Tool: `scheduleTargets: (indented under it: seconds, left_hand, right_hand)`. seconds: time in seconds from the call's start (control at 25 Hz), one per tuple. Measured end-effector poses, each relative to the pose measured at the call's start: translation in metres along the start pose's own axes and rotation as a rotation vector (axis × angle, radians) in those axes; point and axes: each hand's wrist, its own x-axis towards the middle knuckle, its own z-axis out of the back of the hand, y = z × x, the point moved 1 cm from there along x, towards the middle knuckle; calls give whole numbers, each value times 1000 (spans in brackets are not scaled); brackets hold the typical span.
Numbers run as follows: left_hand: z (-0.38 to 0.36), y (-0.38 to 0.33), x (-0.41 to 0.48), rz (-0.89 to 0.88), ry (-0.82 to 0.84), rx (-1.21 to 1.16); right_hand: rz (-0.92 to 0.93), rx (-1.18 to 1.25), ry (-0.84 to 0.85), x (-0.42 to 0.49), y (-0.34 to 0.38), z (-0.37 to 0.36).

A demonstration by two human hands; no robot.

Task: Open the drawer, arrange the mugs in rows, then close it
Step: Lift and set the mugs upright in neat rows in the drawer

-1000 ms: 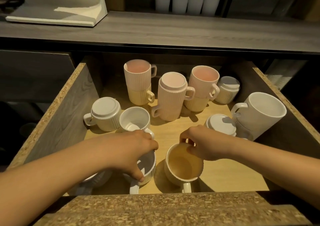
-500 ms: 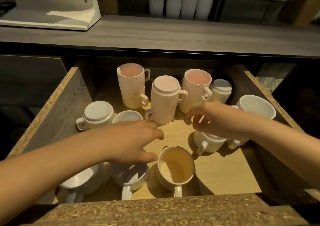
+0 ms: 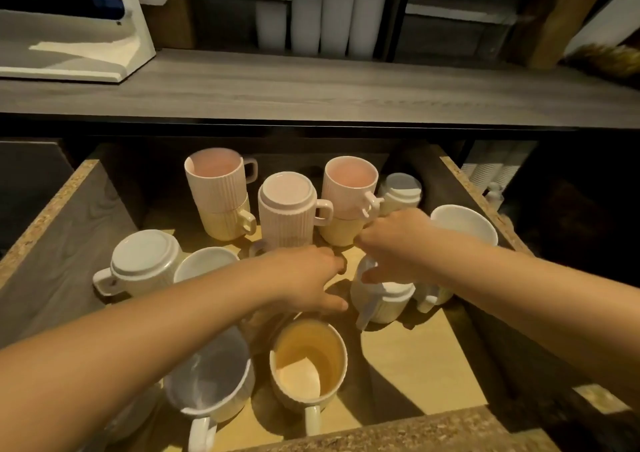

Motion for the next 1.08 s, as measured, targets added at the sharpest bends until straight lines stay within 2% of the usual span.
scheduleTargets:
  seconds: [0.08, 0.2, 0.36, 0.48, 0.64, 0.76, 0.96, 1.08]
  left_hand:
    - [-3, -1, 3, 11, 27, 16]
    - [-1, 1, -1, 17, 38, 3]
    - [2, 9, -10, 40, 46, -46]
    - [3, 14, -16, 59, 52, -71]
    - [8, 23, -27, 66, 43, -197]
    - [7, 30, -37, 54, 3, -368]
    - [11, 35, -44, -45, -152, -806]
    - [12, 29, -48, -92, -299, -919]
  right_hand:
    - [31, -72, 107, 5, 4, 5]
    - [-22, -111, 332, 14, 5, 4]
    - [-148, 78, 374, 26, 0, -7]
    - [-89, 93, 243, 24, -2, -9]
    - [-15, 98, -56, 3, -4, -3]
    - [8, 372, -195, -25, -10, 6]
    - [55, 869, -347, -47, -18, 11]
    - [31, 1034, -383, -50, -19, 8]
